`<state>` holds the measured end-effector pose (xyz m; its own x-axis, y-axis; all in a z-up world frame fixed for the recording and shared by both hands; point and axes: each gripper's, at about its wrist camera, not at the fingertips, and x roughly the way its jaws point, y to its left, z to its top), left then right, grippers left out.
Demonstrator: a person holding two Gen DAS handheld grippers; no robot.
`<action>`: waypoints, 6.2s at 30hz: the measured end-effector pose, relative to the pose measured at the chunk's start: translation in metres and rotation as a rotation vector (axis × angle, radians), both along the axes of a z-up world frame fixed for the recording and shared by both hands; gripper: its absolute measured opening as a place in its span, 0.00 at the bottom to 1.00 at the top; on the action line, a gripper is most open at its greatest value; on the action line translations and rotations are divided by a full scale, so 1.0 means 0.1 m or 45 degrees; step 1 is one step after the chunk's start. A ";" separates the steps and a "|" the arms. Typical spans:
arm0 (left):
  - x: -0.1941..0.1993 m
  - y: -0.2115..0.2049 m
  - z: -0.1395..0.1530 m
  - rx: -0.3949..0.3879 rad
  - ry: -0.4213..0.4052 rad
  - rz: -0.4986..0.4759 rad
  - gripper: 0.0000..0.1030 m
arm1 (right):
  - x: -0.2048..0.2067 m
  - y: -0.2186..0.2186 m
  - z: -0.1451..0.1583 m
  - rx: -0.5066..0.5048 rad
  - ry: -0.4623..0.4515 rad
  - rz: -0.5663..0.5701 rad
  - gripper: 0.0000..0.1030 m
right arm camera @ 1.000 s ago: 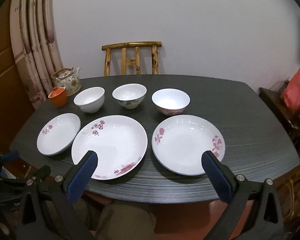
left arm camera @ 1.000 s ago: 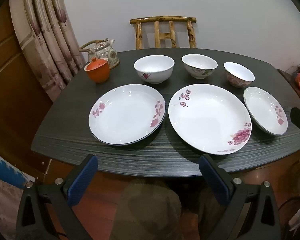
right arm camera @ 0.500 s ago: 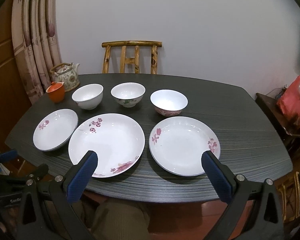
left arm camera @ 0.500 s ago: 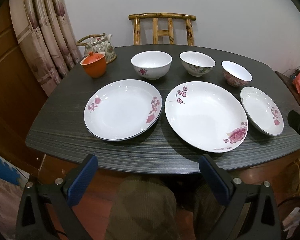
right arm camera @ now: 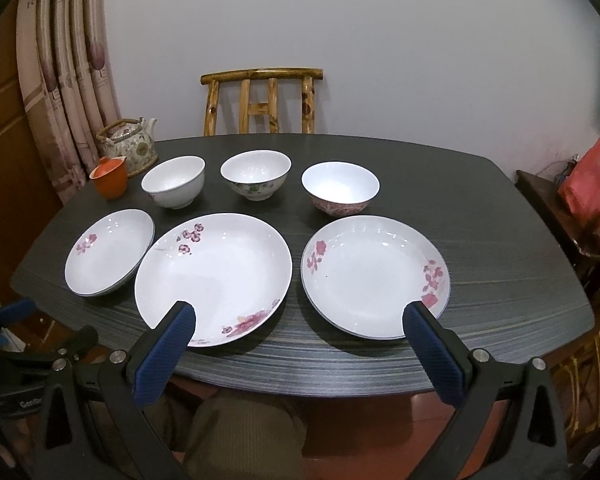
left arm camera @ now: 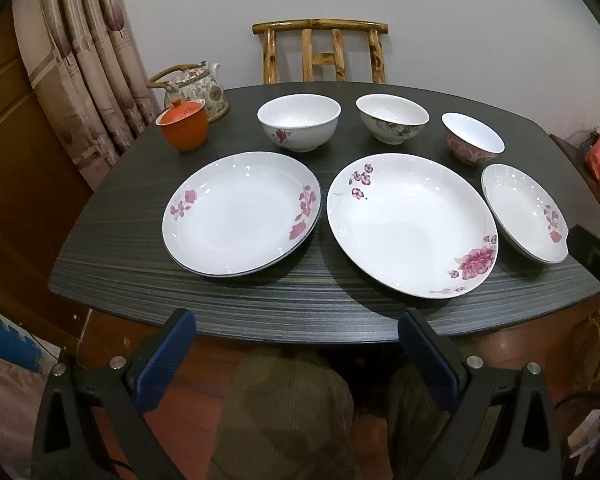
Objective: Organize plates and bowls
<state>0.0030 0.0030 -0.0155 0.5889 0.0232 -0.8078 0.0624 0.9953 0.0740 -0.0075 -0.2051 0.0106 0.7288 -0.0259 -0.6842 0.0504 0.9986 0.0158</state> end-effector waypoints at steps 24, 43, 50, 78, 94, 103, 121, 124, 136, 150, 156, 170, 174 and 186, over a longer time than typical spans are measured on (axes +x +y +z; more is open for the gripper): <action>-0.01 0.02 -0.05 -0.005 0.023 0.016 1.00 | 0.02 0.01 -0.07 0.058 0.046 0.025 1.00; 0.14 0.35 0.05 -0.133 0.033 0.064 1.00 | 0.07 0.10 -0.06 0.113 0.087 0.101 0.98; 0.26 0.68 0.12 -0.205 0.043 0.146 1.00 | 0.22 0.12 -0.04 0.177 0.141 0.130 0.85; 1.02 1.83 -0.07 -0.665 0.266 0.380 0.58 | 1.74 1.10 -0.13 0.333 0.484 0.556 0.41; 1.31 1.97 -0.31 -0.742 0.362 0.433 0.45 | 2.47 1.63 -0.60 0.320 0.715 0.645 0.19; 1.38 1.96 -0.40 -0.758 0.388 0.428 0.29 | 2.53 1.62 -0.68 0.319 0.731 0.645 0.17; 1.45 1.91 -0.59 -0.729 0.432 0.438 0.19 | 2.62 1.73 -0.85 0.283 0.774 0.654 0.11; 1.45 1.91 -0.59 -0.717 0.427 0.441 0.15 | 2.60 1.74 -0.84 0.270 0.759 0.648 0.11; 1.43 1.92 -0.59 -0.707 0.413 0.436 0.15 | 2.56 1.67 -0.86 0.345 0.738 0.565 0.11; 1.40 1.92 -0.44 -0.696 0.384 0.423 0.15 | 2.52 1.62 -0.73 0.368 0.704 0.548 0.11; 1.37 1.86 -0.32 -0.681 0.375 0.410 0.15 | 2.45 1.57 -0.65 0.374 0.701 0.541 0.11; 1.34 1.23 -0.03 -0.644 0.358 0.264 0.15 | 2.19 0.96 -0.42 0.393 0.643 0.454 0.11; 1.35 0.93 -0.01 -0.623 0.369 0.206 0.15 | 2.07 0.64 -0.38 0.408 0.623 0.397 0.11; 1.41 0.33 -0.14 -0.540 0.434 0.101 0.15 | 1.88 -0.02 -0.49 0.449 0.621 0.270 0.11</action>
